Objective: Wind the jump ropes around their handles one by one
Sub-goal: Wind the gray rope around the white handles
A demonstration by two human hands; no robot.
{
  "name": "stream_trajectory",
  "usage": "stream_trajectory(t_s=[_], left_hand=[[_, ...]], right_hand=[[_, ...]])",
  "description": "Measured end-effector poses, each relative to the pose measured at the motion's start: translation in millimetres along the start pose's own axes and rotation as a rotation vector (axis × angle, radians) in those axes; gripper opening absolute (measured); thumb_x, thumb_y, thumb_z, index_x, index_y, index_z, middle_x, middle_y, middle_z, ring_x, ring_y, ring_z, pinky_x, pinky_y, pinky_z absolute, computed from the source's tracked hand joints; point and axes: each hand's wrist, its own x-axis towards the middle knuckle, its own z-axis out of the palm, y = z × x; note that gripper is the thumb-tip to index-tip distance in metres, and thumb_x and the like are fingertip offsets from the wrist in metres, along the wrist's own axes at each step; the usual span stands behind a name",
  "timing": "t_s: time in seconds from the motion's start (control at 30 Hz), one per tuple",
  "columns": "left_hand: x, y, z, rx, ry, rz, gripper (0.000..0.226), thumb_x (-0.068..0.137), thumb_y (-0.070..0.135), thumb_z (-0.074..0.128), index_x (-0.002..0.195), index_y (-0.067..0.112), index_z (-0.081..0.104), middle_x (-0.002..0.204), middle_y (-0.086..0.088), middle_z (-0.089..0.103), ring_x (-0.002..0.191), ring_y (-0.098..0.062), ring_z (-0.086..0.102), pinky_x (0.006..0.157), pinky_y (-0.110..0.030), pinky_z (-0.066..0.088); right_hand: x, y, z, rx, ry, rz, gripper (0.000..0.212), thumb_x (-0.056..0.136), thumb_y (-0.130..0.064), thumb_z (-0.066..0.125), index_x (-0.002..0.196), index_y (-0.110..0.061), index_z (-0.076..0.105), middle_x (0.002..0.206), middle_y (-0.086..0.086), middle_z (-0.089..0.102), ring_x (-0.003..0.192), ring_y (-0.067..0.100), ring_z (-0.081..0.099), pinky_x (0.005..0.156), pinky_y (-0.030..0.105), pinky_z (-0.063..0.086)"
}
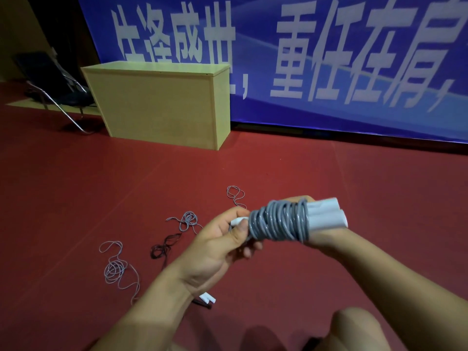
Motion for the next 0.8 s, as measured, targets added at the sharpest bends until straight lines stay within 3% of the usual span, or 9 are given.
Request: stream_trajectory(t_s=[0.03,0.1,0.2,0.33,0.47,0.57,0.63,0.8], left_hand=[[0.6,0.5,1.4,-0.046,0.029,-0.006,0.034,0.078,0.042,0.080,0.091,0.015,0.063,0.076,-0.005,0.063,0.065,-0.012,0.054,0.061,-0.022,0.045],[2.6,1.2,3.2,-0.082,0.105,-0.004,0.013,0.085,0.030,0.069,0.083,0.018,0.067,0.074,-0.006,0.062,0.062,-0.013,0.050,0.060,-0.024,0.042],[6.1,0.4,4.9,-0.079,0.232,0.017,0.013,0.086,0.025,0.057,0.083,0.014,0.063,0.071,-0.007,0.061,0.057,-0.010,0.047,0.056,-0.021,0.038],[8.7,-2.8,5.4,0.049,0.344,0.064,0.021,0.089,0.027,0.067,0.079,0.015,0.054,0.067,-0.003,0.062,0.053,-0.008,0.045,0.054,-0.021,0.036],[12.1,-6.8,4.6,0.177,0.455,0.086,0.020,0.088,0.028,0.061,0.072,0.018,0.051,0.062,-0.001,0.060,0.051,-0.008,0.041,0.051,-0.019,0.036],[15.5,-14.9,-2.3,0.312,0.550,0.110,0.029,0.095,0.020,0.064,0.068,0.022,0.051,0.057,0.001,0.044,0.050,-0.007,0.033,0.048,-0.021,0.028],[15.8,-18.0,-7.4,0.372,0.583,0.121,0.028,0.090,0.027,0.067,0.065,0.026,0.054,0.057,0.003,0.036,0.051,-0.008,0.027,0.047,-0.022,0.024],[15.4,-20.5,-14.9,0.591,0.615,0.115,0.027,0.094,0.021,0.065,0.070,0.019,0.053,0.049,0.013,0.039,0.048,-0.007,0.028,0.046,-0.024,0.023]], right_hand=[[-2.3,-0.3,5.3,0.010,0.027,-0.019,0.012,0.079,0.012,0.058,0.070,0.007,0.064,0.064,0.013,0.062,0.059,0.012,0.055,0.060,0.025,0.041],[-9.2,-1.2,17.1,-0.102,0.101,-0.045,0.023,0.084,-0.003,0.061,0.061,-0.007,0.061,0.058,0.001,0.060,0.058,0.006,0.055,0.058,0.021,0.040],[-16.9,4.5,31.6,-0.134,0.059,-0.018,0.038,0.092,-0.034,0.062,0.058,-0.017,0.059,0.052,-0.007,0.058,0.052,0.002,0.053,0.056,0.024,0.042],[-28.3,-5.9,43.7,-0.232,-0.077,0.018,0.043,0.098,-0.033,0.056,0.056,-0.025,0.055,0.049,-0.012,0.058,0.047,0.000,0.052,0.054,0.015,0.037],[-36.5,-21.2,48.5,-0.353,-0.129,0.051,0.040,0.097,-0.041,0.053,0.068,-0.014,0.058,0.056,-0.003,0.064,0.052,0.004,0.058,0.055,0.017,0.040],[-40.0,-24.0,49.1,-0.401,-0.128,0.010,0.038,0.097,-0.041,0.051,0.072,-0.012,0.051,0.061,0.001,0.065,0.058,0.014,0.058,0.059,0.029,0.043],[-42.3,-25.0,50.0,-0.431,-0.107,-0.048,0.036,0.098,-0.038,0.050,0.072,-0.013,0.046,0.061,0.003,0.057,0.059,0.019,0.051,0.061,0.038,0.040],[-42.7,-25.2,50.8,-0.501,-0.060,-0.072,0.030,0.096,-0.033,0.050,0.075,-0.014,0.046,0.058,-0.003,0.044,0.059,0.019,0.037,0.059,0.040,0.032]])
